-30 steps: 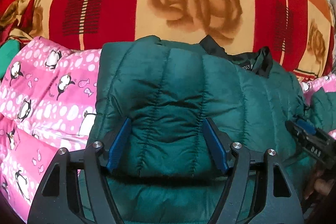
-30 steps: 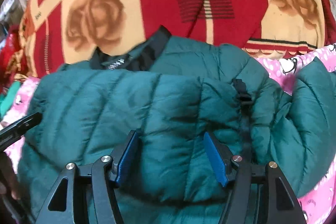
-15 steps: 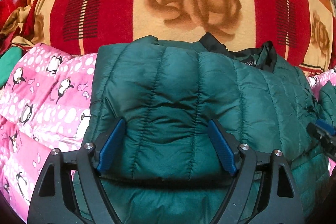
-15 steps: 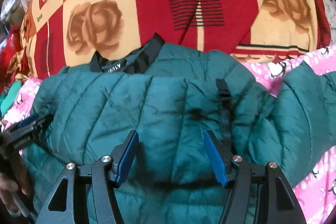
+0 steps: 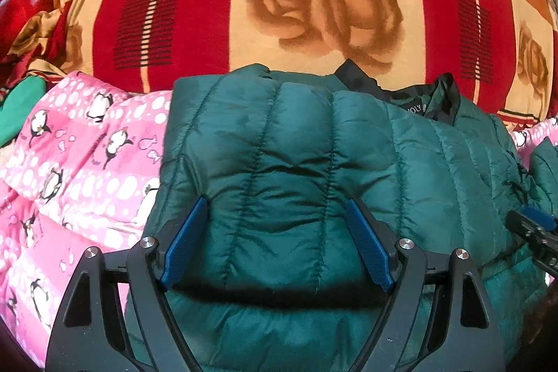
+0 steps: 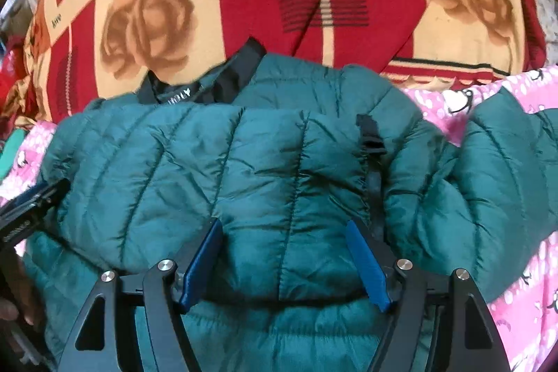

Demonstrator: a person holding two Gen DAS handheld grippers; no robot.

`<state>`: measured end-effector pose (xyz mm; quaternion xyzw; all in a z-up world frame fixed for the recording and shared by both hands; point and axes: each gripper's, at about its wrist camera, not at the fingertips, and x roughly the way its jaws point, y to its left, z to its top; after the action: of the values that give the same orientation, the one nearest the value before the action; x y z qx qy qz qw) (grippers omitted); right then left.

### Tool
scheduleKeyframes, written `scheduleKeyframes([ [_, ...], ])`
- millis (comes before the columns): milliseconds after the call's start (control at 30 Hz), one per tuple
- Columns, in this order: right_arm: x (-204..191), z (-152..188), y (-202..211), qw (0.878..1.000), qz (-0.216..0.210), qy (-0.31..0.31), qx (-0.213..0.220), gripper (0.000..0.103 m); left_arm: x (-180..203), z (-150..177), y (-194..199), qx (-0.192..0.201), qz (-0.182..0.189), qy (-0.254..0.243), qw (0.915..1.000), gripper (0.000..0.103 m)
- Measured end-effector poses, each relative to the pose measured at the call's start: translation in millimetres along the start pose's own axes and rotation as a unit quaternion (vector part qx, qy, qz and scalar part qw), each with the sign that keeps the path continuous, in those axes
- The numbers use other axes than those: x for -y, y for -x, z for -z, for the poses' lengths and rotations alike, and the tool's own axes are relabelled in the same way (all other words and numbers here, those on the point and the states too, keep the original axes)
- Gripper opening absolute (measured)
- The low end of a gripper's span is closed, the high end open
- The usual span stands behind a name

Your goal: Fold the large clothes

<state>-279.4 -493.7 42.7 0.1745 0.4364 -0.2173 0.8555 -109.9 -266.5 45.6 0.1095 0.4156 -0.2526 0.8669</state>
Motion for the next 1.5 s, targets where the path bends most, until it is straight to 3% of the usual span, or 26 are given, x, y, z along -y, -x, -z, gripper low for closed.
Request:
scheduleKeyframes([
  [367, -3, 16, 35, 1.0, -0.006, -0.002, 0.016, 0.071, -4, 12, 44, 0.026, -0.006, 0.01, 0.9996, 0.082],
  [833, -5, 31, 64, 1.0, -0.01, 0.001, 0.024, 0.075, 20, 29, 85, 0.051, -0.002, -0.008, 0.9987, 0.082],
  [1500, 27, 43, 90, 0.999, 0.014, -0.014, 0.043, 0.076, 56, 39, 102, 0.065, 0.002, -0.035, 0.9973, 0.082],
])
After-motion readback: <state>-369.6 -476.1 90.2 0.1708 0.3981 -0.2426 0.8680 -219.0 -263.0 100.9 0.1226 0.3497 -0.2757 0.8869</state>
